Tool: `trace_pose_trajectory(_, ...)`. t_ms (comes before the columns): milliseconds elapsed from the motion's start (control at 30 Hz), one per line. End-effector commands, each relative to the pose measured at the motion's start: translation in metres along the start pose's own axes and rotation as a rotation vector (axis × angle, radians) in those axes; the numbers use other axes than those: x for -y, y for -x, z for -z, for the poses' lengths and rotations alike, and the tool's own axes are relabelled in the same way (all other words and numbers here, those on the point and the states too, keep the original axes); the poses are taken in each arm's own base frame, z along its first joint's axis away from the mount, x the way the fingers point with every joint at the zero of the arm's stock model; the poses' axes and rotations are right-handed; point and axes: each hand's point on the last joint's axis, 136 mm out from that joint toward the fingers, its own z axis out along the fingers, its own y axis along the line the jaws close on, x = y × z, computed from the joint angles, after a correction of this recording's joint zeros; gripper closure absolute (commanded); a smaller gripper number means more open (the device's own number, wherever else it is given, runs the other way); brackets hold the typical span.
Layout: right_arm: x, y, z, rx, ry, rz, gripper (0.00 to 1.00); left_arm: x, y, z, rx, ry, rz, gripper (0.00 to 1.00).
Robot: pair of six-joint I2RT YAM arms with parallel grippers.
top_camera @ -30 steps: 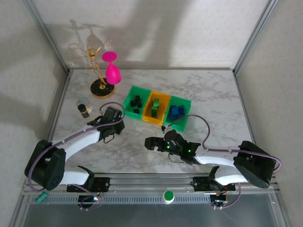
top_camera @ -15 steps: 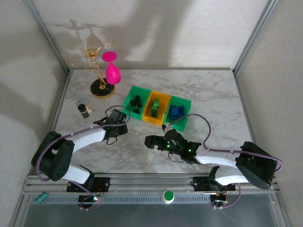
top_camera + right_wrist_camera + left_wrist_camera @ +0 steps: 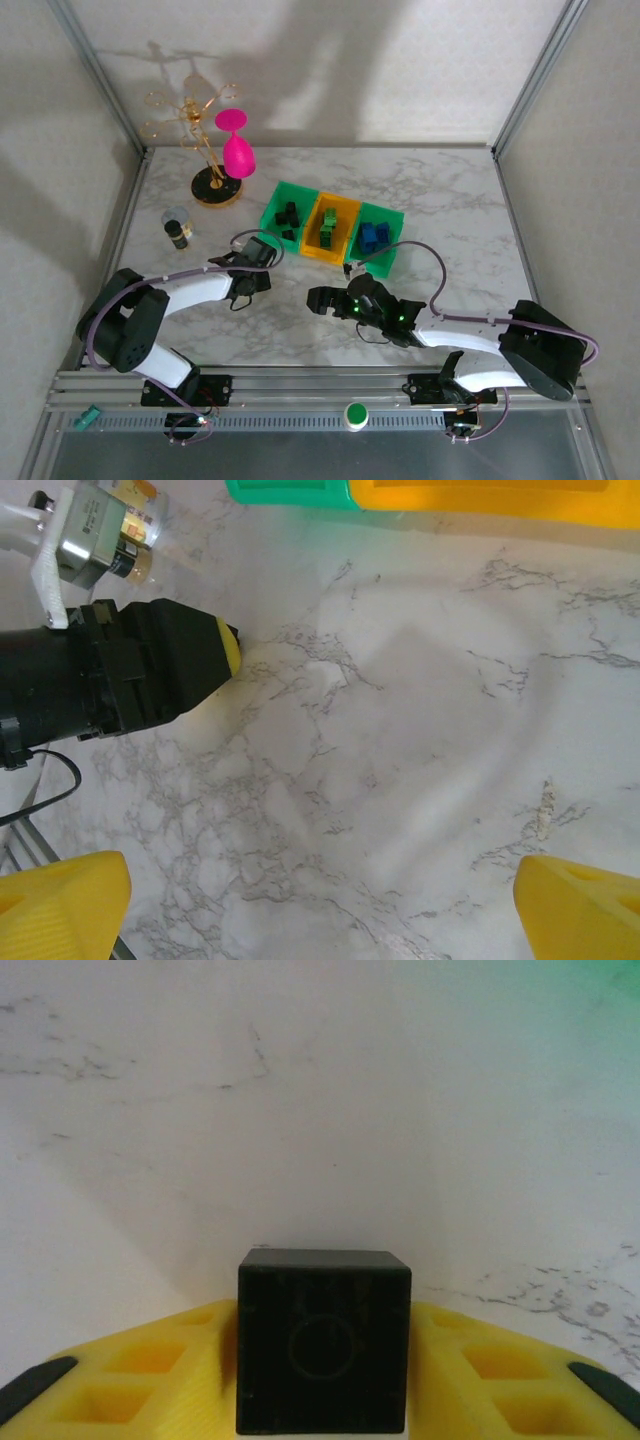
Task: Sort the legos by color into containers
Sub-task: Pick up the lego from the middle-left of the table.
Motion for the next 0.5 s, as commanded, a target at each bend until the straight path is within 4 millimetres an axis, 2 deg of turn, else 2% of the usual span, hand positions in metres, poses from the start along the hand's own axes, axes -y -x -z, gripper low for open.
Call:
trace_pose_trajectory(0, -0.004, 0.005, 0.005, 0.028, -0.004, 0.000, 0.01, -0.001, 0.009, 0.006, 0.039, 0.018, 0.012, 0.62)
trace_pose_trajectory(167, -0.006, 0.010, 0.007, 0.038, -0.002, 0.004, 0.01, 0.004, 0.022, 0.016, 0.069, 0.011, 0.014, 0.65)
trace_pose_trajectory(333, -0.001, 0.019, 0.012, 0.059, -0.018, -0.030, 0.01, 0.025, 0.054, 0.042, 0.155, -0.059, 0.027, 0.65)
trace_pose_trajectory(467, 0.008, 0.030, 0.017, 0.079, -0.045, -0.046, 0.01, 0.040, 0.080, 0.048, 0.196, -0.059, 0.003, 0.65)
